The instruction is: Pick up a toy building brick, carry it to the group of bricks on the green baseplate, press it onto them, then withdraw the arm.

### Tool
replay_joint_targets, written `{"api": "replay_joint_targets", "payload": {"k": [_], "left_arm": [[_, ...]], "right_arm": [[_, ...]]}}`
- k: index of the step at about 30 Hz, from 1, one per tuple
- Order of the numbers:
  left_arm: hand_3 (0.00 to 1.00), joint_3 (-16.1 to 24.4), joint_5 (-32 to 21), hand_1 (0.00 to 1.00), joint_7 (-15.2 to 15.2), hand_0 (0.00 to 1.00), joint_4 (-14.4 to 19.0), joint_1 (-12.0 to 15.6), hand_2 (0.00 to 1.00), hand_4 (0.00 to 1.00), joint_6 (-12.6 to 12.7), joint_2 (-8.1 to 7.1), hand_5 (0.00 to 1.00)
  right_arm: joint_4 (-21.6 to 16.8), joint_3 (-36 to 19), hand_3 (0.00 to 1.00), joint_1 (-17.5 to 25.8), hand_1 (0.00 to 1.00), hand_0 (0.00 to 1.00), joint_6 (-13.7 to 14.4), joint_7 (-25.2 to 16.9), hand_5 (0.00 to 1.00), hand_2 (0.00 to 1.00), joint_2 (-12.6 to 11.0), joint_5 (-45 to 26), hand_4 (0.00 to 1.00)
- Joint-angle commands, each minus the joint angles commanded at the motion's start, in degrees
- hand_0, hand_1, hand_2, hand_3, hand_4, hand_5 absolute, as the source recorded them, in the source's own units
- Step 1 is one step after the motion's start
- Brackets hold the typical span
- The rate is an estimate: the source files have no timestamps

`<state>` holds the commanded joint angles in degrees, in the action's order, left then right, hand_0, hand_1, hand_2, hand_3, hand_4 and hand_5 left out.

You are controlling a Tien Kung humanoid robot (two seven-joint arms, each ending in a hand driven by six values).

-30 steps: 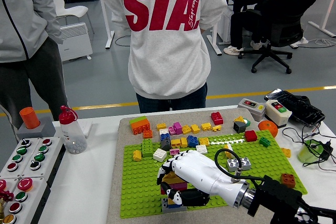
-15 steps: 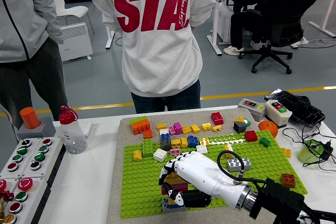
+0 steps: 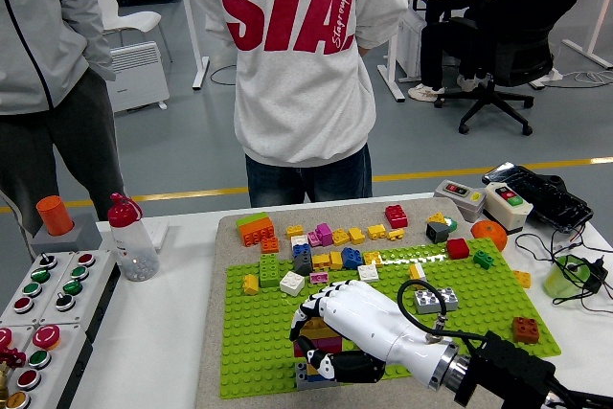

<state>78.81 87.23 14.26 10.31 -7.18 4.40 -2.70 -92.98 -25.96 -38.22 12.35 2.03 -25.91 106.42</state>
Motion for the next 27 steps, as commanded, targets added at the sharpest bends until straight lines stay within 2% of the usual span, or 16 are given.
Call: {"api": "replay_joint_targets", "payload": {"k": [18,27], "left_arm": [[0.575,0.3,0.5,0.689,0.1,0.652,0.0,0.7,0.672,0.279,0.0,0.15,0.998],[0.574,0.2,0.1,0.689,0.0,0.651,0.0,0.5,0.672,0.279,-0.1,0.06,0.998]], "right_arm": [[-0.6,-0.7,0.552,0.3,0.596,0.561,1.1,0.0,0.307,0.591,0.1,-0.2,0.375],[-1.9,-3.5,0.55,0.2,0.591,0.555,2.2,-0.1,0.307,0.59,0.0,-0.3,0.375]]}}
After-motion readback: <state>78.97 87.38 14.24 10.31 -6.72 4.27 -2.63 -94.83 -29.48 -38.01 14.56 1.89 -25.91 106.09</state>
